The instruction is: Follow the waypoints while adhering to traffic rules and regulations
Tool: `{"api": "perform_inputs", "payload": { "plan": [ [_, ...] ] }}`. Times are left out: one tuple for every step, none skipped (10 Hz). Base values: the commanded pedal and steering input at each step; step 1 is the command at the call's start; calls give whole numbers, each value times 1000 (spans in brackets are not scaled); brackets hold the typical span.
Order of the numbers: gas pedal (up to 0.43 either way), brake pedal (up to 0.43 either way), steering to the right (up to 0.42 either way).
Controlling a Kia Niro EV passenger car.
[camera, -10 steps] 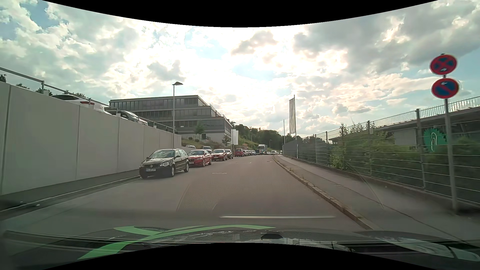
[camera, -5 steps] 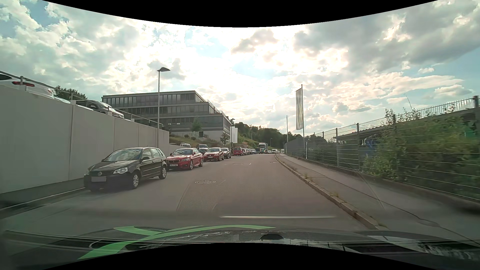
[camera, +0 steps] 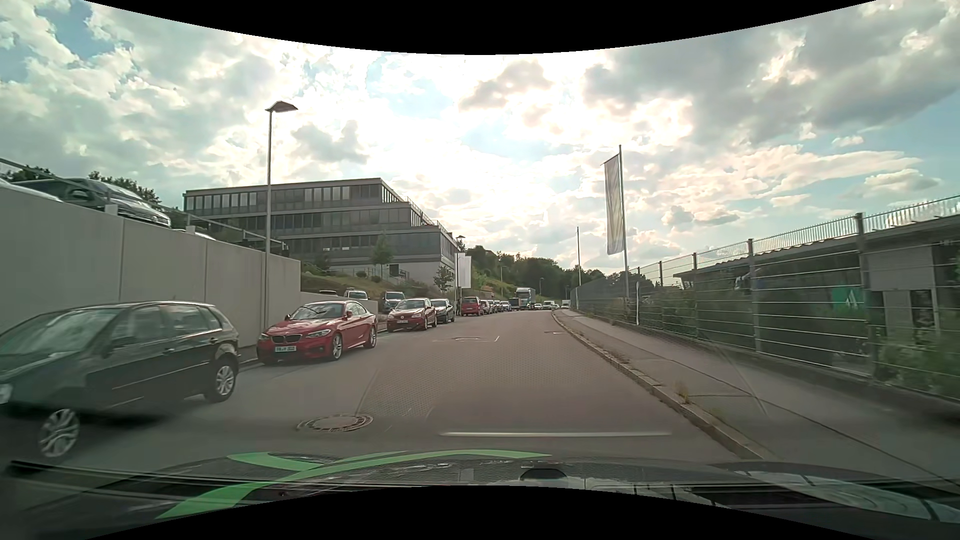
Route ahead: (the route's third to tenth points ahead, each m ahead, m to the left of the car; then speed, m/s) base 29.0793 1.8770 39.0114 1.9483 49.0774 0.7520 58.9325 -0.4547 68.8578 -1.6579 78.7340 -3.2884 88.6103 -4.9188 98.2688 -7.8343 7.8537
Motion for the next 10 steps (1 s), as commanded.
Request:
{"api": "perform_inputs", "payload": {
  "plan": [
    [197, 0, 4],
    [197, 0, 4],
    [197, 0, 4],
    [197, 0, 4],
    [197, 0, 6],
    [197, 0, 7],
    [197, 0, 7],
    [197, 0, 7],
    [197, 0, 7],
    [197, 0, 7]
  ]
}}
